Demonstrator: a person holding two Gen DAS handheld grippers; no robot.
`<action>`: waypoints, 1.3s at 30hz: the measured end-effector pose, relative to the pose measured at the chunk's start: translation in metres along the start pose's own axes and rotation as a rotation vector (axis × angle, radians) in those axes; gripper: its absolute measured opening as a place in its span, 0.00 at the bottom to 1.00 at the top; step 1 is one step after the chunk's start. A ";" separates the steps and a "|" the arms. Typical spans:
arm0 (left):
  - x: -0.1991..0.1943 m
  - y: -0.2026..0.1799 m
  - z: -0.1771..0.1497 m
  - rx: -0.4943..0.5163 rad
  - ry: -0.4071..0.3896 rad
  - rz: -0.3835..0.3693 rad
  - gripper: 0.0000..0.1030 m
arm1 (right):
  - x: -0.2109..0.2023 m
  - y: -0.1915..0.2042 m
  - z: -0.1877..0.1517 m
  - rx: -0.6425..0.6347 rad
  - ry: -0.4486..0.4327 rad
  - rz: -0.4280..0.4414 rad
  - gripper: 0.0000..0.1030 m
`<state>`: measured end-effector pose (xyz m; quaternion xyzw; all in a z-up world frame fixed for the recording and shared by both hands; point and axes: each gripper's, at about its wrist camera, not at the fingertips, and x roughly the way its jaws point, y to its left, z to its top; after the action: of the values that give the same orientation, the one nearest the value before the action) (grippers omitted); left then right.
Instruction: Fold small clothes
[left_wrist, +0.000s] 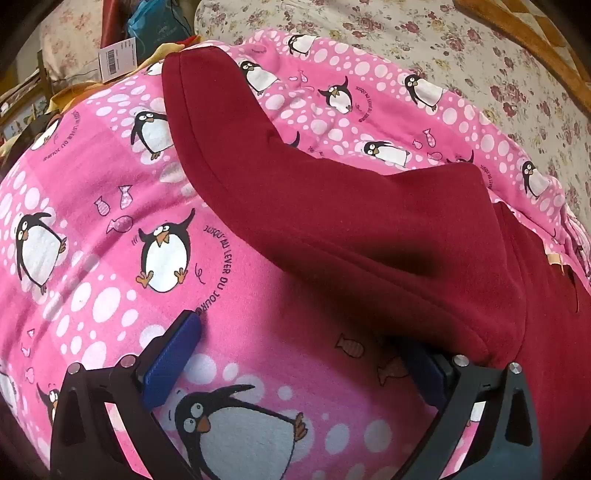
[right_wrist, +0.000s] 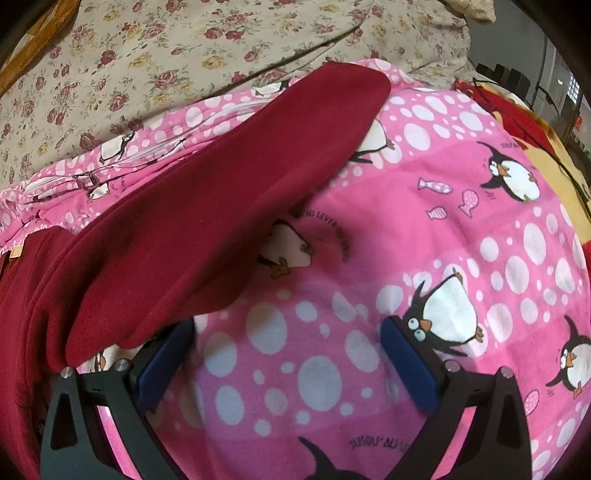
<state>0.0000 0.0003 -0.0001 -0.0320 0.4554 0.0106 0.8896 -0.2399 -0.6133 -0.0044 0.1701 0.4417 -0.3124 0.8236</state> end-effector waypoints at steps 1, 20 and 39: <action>0.000 0.000 0.000 0.003 0.000 0.004 0.84 | 0.000 0.000 0.000 0.000 -0.001 0.000 1.00; -0.007 -0.002 -0.004 0.015 0.027 -0.009 0.84 | 0.000 0.000 0.000 0.000 -0.002 0.001 1.00; -0.052 -0.016 -0.020 0.079 0.005 -0.049 0.72 | -0.021 0.017 -0.003 -0.008 0.044 -0.018 1.00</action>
<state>-0.0456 -0.0166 0.0313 -0.0083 0.4566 -0.0293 0.8892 -0.2394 -0.5914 0.0120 0.1695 0.4625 -0.3144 0.8115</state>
